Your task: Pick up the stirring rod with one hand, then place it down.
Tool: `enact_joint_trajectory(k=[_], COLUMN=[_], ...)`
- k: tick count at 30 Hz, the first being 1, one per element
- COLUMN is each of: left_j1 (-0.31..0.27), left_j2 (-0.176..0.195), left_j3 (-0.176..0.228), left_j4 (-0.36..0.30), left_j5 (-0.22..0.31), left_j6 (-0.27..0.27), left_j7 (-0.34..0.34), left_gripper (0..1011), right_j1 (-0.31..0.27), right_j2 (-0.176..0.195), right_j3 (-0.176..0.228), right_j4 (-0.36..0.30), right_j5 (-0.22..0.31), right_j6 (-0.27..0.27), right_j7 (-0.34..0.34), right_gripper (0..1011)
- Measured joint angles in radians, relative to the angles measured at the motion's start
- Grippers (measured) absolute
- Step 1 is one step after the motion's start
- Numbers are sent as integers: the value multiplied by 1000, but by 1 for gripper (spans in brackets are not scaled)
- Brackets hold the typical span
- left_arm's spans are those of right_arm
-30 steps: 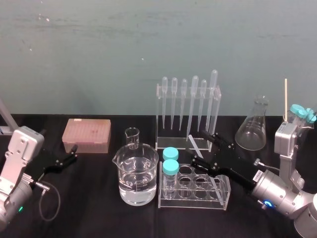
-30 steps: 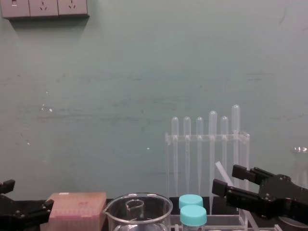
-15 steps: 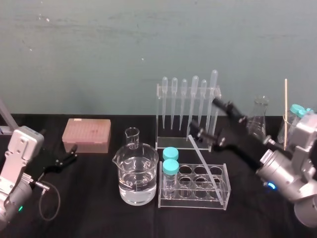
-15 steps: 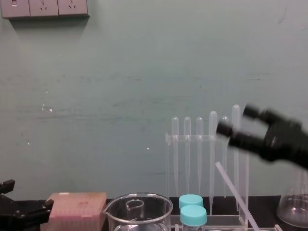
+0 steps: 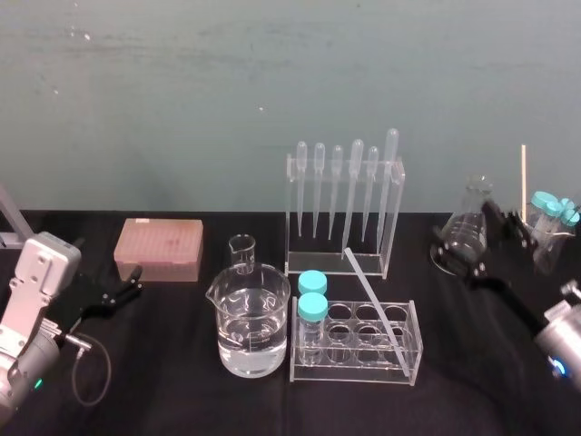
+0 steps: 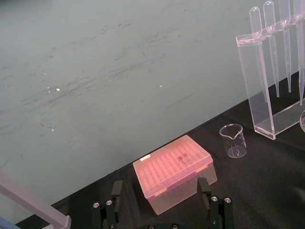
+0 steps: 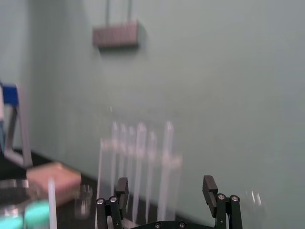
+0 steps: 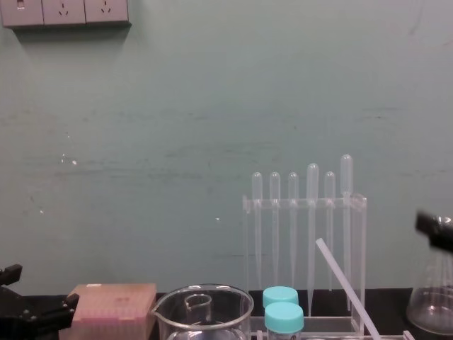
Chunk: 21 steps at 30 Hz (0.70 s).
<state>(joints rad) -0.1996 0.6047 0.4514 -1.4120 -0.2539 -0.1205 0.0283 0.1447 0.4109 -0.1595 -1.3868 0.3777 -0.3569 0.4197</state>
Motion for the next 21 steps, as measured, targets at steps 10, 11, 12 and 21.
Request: enact_joint_trajectory(k=[10, 11, 12, 21], left_j1=[0, 0, 0, 0], left_j2=[0, 0, 0, 0], left_j3=[0, 0, 0, 0], left_j4=[0, 0, 0, 0], left_j5=[0, 0, 0, 0], left_j6=[0, 0, 0, 0], left_j7=[0, 0, 0, 0], left_gripper=[1000, 1000, 1000, 1000], right_j1=[-46, -44, -44, -45], right_j2=[2, 2, 2, 2], right_j3=[7, 6, 6, 6], right_j4=[13, 15, 15, 12], right_j5=[5, 5, 5, 5], right_j6=[144, 146, 146, 142], right_j7=[0, 2, 2, 3], right_gripper=[1000, 1000, 1000, 1000])
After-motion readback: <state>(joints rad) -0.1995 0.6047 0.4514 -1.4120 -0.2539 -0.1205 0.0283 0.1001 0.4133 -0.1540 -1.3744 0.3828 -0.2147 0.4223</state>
